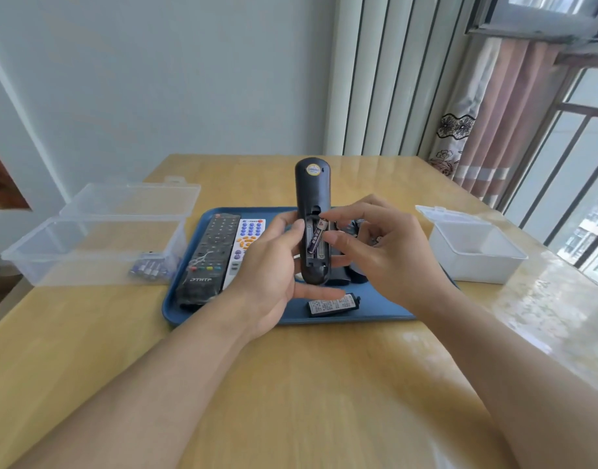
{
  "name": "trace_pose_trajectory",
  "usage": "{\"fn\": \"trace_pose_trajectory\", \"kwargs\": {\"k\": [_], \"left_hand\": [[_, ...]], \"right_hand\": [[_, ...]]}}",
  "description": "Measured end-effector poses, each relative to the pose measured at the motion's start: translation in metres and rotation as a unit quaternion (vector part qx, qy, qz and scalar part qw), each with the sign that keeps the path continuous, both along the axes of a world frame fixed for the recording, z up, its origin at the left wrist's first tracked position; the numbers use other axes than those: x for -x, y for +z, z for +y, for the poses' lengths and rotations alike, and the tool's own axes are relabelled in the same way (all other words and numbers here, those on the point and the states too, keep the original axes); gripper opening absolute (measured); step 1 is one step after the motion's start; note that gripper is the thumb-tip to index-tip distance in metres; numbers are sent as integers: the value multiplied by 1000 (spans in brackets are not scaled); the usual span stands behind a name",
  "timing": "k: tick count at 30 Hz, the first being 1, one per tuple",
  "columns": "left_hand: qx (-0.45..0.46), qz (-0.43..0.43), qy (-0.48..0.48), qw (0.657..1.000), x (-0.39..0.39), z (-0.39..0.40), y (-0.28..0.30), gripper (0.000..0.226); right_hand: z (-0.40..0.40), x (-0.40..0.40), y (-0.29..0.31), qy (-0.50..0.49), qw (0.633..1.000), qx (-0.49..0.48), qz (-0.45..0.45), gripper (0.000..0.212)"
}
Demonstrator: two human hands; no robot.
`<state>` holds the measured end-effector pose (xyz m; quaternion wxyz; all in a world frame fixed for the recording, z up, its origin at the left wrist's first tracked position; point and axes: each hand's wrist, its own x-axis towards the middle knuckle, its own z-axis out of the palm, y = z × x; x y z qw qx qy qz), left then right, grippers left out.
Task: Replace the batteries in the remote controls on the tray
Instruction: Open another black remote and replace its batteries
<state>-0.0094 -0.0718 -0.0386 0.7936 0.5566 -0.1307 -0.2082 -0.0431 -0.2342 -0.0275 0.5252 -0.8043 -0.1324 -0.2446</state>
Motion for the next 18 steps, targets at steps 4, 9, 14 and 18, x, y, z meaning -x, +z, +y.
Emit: {"fn": "trace_pose_trajectory", "kwargs": {"k": [4,9,14,18], "left_hand": [[-5,-5,-2,1000,3,-2,1,32],[-1,5,-20,1000,6,-2,0,35],[-1,-9,-25,1000,8,-3,0,32],[-18,-29,-5,999,7,-3,-2,29]], "right_hand": [[0,-1,-2,-10,1000,-4,-3,19],[-4,-6,-9,-35,999,35,-21,23],[-8,-9,-11,-57,986,149,-59,27],[-12,-9,-12,-93,956,261,-97,36]]}}
